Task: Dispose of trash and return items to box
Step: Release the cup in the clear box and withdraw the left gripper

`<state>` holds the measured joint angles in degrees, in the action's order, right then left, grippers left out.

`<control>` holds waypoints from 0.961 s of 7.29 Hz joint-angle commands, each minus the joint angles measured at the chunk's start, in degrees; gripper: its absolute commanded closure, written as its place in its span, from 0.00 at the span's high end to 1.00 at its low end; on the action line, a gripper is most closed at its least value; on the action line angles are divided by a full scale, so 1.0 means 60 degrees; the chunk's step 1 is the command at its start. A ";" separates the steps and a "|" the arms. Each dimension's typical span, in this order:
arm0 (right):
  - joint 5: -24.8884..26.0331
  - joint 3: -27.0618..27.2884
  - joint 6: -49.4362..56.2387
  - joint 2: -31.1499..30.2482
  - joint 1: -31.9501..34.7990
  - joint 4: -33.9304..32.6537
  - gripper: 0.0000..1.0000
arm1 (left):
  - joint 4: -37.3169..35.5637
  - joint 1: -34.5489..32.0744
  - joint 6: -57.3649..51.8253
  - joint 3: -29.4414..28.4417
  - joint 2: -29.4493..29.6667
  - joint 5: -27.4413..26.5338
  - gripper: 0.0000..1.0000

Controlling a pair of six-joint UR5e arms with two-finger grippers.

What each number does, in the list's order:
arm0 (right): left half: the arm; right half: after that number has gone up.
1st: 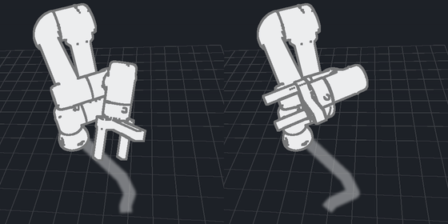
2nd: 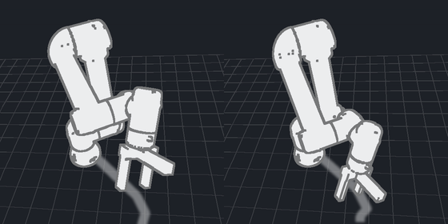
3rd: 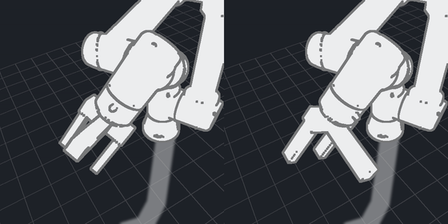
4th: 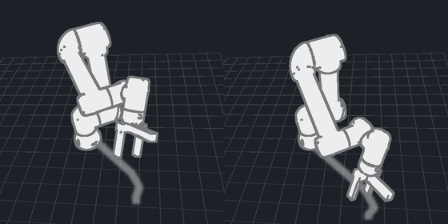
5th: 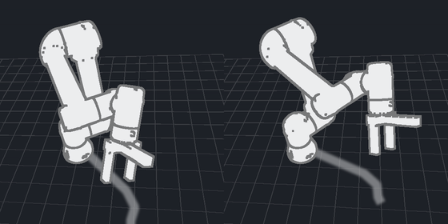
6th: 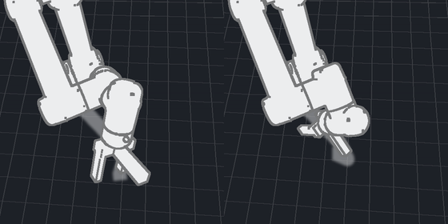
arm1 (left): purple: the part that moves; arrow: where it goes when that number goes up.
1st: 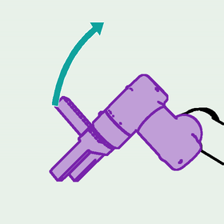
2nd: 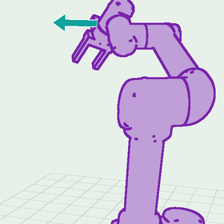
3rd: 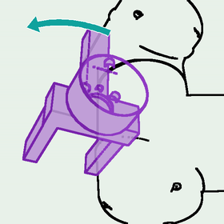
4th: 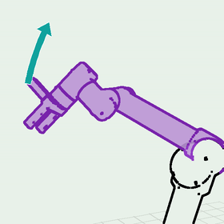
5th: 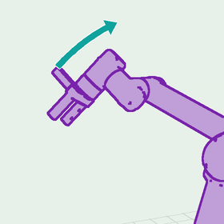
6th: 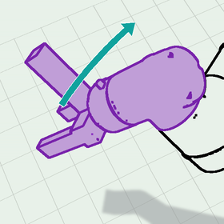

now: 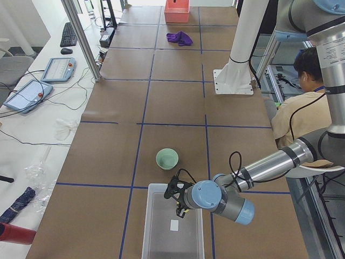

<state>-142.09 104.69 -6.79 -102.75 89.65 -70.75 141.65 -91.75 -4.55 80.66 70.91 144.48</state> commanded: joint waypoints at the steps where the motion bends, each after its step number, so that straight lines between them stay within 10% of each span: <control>1: -0.0004 0.0216 -0.0011 0.0001 0.0000 0.0043 1.00 | 0.0778 0.0043 0.0990 0.0207 0.0133 -0.0099 0.57; 2: -0.0004 0.0595 0.0105 0.0015 -0.0029 0.0087 1.00 | 0.0622 0.0115 0.1022 0.0600 0.0424 -0.0303 1.00; 5: 0.0155 0.1007 -0.2295 0.0190 -0.1921 0.2714 0.99 | -0.1105 0.0248 0.1023 0.1422 0.1597 -0.0525 1.00; 7: 0.1902 0.1038 -0.4476 -0.0491 -0.3929 0.5060 1.00 | -0.1123 0.0262 0.1037 0.1454 0.1847 -0.0525 1.00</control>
<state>-137.20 110.67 -28.14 -102.94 73.39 -47.35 135.31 -90.23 1.60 89.01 81.12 141.35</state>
